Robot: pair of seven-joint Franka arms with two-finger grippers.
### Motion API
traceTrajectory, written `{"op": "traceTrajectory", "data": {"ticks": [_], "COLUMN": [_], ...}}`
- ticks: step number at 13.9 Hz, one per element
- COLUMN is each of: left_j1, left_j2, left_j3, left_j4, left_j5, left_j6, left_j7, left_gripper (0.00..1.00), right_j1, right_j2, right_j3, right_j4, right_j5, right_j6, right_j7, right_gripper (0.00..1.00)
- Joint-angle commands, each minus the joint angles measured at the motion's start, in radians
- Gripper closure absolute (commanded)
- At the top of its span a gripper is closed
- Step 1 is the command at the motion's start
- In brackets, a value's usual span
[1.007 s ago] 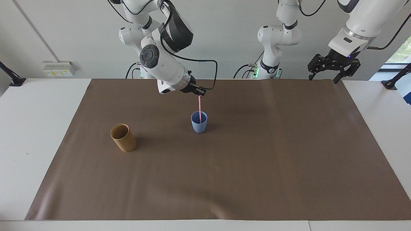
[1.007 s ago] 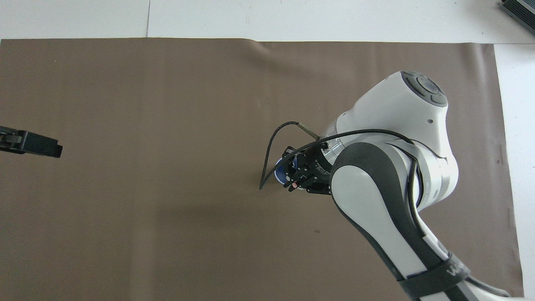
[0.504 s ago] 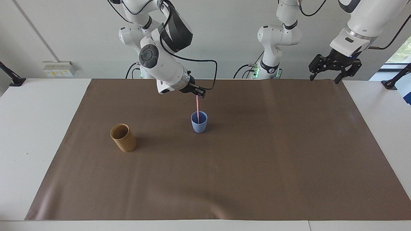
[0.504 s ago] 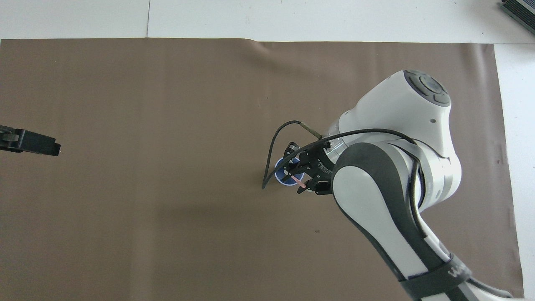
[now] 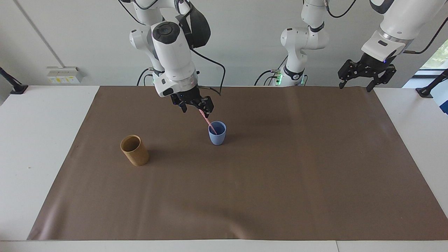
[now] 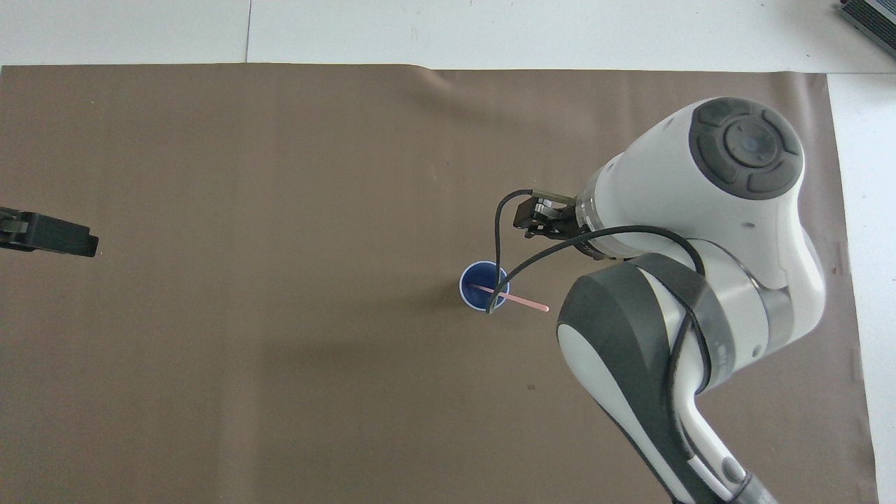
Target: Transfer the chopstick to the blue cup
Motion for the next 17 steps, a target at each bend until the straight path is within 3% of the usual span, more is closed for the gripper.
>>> {"op": "traceTrajectory", "data": {"ticks": [1, 6, 11, 17], "left_j1": [0.023, 0.048, 0.046, 0.045], "left_j2": [0.003, -0.005, -0.020, -0.007], "left_j3": [-0.008, -0.009, -0.014, -0.015], "left_j4": [0.007, 0.002, -0.001, 0.008], "left_j5": [0.007, 0.018, 0.050, 0.049], "left_j6": [0.005, 0.003, -0.046, -0.044], "left_j7": [0.020, 0.106, 0.090, 0.023], "left_gripper": [0.00, 0.00, 0.00, 0.00], "right_j1": [-0.009, -0.130, -0.157, -0.294], "right_j2": [-0.036, -0.114, -0.145, -0.215], "right_j3": [0.006, -0.005, -0.011, -0.009], "right_j4": [0.000, 0.007, 0.102, 0.132], "right_j5": [-0.108, -0.089, -0.084, -0.047], "right_j6": [0.012, -0.010, -0.187, -0.283], "right_j7": [-0.137, -0.312, -0.297, -0.300], "right_gripper": [0.00, 0.00, 0.00, 0.00]}}
